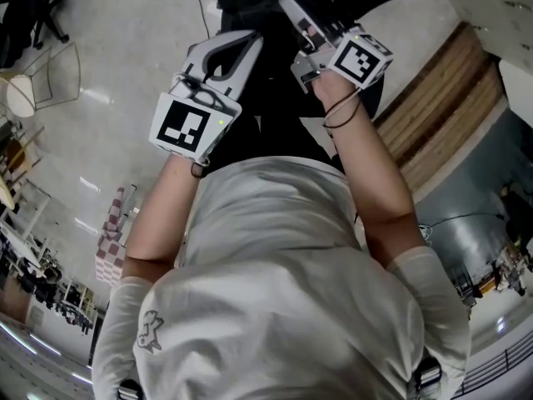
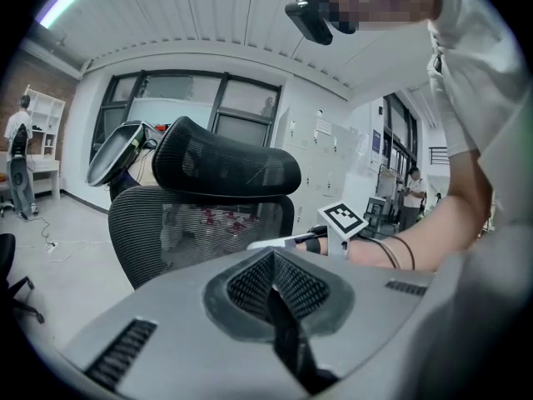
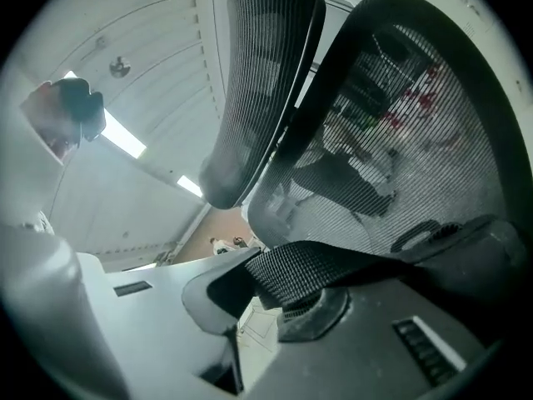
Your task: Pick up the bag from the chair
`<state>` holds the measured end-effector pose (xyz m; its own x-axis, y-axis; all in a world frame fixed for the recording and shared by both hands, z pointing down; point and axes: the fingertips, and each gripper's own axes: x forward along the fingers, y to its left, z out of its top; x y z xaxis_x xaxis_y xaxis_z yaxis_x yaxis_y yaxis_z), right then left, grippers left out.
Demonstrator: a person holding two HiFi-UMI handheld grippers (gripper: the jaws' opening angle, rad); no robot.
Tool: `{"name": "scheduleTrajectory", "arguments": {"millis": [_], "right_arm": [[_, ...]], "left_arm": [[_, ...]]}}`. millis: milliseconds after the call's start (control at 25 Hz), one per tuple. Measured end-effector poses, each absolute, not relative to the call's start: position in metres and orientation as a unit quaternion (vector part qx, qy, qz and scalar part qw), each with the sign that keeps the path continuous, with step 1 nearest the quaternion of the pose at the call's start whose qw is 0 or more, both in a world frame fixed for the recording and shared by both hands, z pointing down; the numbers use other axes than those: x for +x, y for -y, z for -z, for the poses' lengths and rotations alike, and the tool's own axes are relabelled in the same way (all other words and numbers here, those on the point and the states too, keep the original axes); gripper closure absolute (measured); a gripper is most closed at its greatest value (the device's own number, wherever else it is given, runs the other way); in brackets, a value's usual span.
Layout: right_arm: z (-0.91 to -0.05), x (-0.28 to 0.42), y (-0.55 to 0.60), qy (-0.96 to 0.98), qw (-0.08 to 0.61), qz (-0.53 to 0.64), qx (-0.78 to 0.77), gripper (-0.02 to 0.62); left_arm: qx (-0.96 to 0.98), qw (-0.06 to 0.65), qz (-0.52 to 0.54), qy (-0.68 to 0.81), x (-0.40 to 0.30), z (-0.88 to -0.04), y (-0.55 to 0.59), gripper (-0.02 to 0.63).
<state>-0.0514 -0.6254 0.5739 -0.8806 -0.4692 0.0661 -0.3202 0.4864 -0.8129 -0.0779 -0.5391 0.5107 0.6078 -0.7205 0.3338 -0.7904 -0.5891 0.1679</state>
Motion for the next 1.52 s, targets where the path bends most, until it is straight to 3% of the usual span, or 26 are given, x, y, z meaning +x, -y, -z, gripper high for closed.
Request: {"name": "scheduleTrajectory", "arguments": {"millis": [200,1520], "right_arm": [[-0.564,-0.056,0.623,-0.863,0.095,0.449,-0.209,0.557],[-0.494,-0.044,0.501,-0.889,0.044,0.441,-0.119,0.563]], "left_arm": [[0.883,0.15,-0.118,0.428,-0.079,-0.509,0.539,0.598],[0.895,0.085,-0.114,0.424,-0.097,-0.437,0.474,0.598]]}}
